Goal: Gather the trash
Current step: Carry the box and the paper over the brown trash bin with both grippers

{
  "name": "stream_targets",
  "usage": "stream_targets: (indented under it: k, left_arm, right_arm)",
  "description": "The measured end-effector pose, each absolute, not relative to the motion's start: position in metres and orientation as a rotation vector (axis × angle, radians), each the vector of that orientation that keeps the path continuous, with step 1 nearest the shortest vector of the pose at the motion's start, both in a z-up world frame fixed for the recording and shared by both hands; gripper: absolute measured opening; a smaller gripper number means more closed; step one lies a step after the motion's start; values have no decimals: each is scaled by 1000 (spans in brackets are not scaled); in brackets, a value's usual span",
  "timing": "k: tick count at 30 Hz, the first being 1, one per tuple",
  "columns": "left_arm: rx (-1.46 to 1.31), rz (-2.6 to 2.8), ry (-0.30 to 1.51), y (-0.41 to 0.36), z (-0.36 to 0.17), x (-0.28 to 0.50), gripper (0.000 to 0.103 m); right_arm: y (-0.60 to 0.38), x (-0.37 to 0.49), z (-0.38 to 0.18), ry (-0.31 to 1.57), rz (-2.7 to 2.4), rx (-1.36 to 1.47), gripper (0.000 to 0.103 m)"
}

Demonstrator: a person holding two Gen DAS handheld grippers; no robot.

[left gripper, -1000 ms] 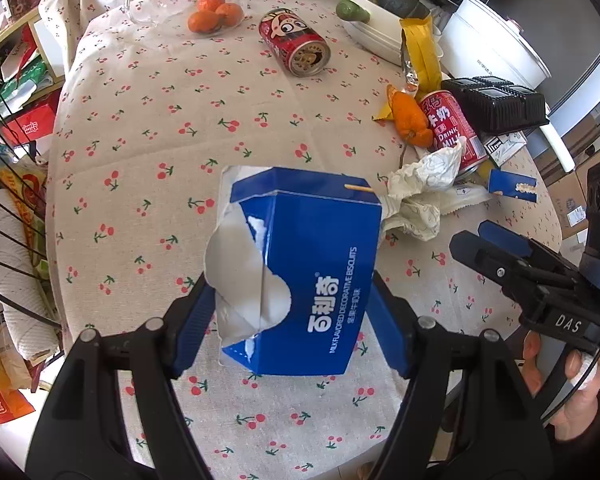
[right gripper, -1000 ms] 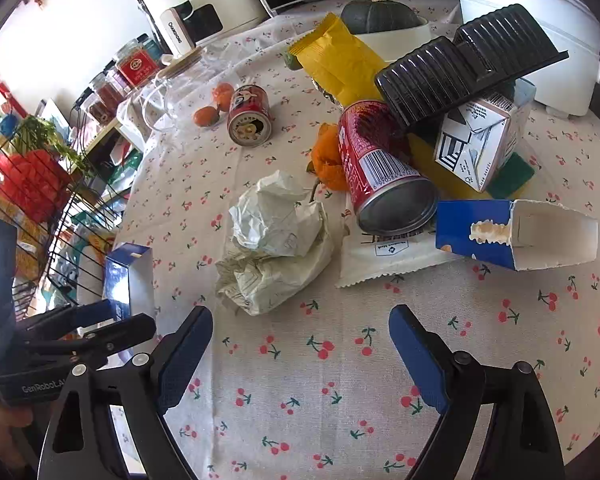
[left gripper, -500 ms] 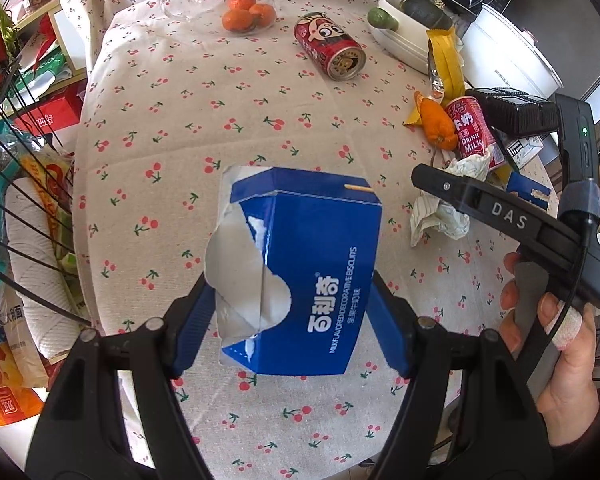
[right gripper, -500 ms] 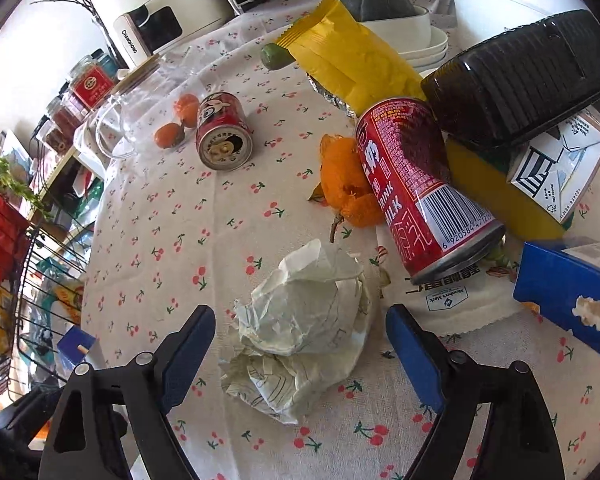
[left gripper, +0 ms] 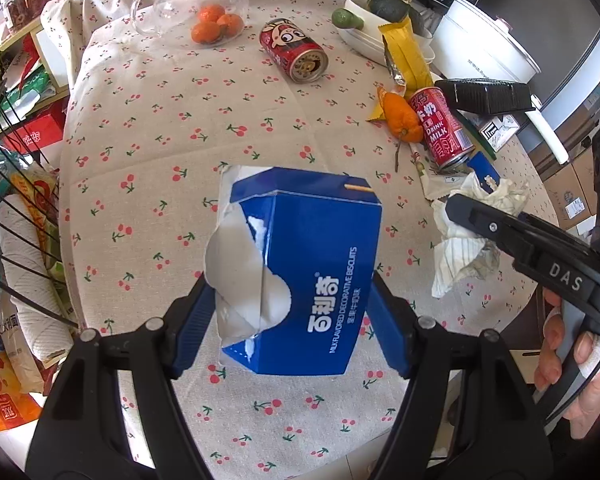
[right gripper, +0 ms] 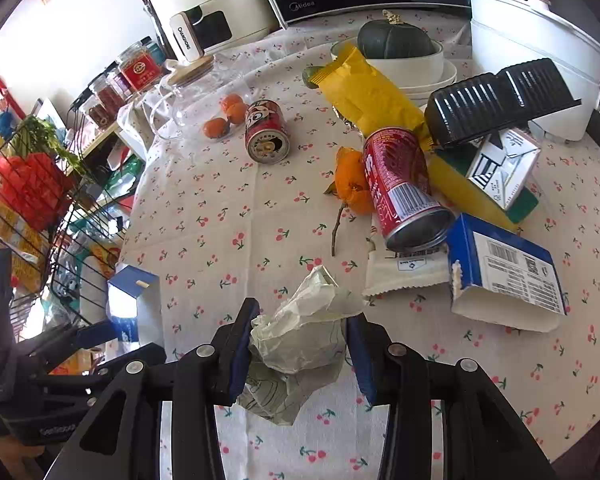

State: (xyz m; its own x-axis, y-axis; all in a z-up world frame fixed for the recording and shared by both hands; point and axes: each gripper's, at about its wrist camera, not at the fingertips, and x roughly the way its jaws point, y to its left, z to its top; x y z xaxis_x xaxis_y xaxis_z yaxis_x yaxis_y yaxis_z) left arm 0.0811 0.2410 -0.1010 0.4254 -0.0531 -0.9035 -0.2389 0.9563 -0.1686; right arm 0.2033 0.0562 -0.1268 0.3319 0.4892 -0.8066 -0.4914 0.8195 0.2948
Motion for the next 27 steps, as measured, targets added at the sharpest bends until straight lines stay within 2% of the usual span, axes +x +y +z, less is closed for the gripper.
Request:
stream_targets:
  k: [14, 23, 27]
  left_arm:
    - [-249, -44, 1118, 164, -90, 100, 74]
    - [-194, -169, 1120, 79, -84, 129, 74]
    - [-146, -238, 1121, 31, -83, 142, 74]
  right_arm:
    - [-62, 181, -82, 991, 555, -40, 44]
    - [-180, 186, -89, 991, 415, 19, 44]
    - [-238, 191, -104, 1061, 339, 109, 44]
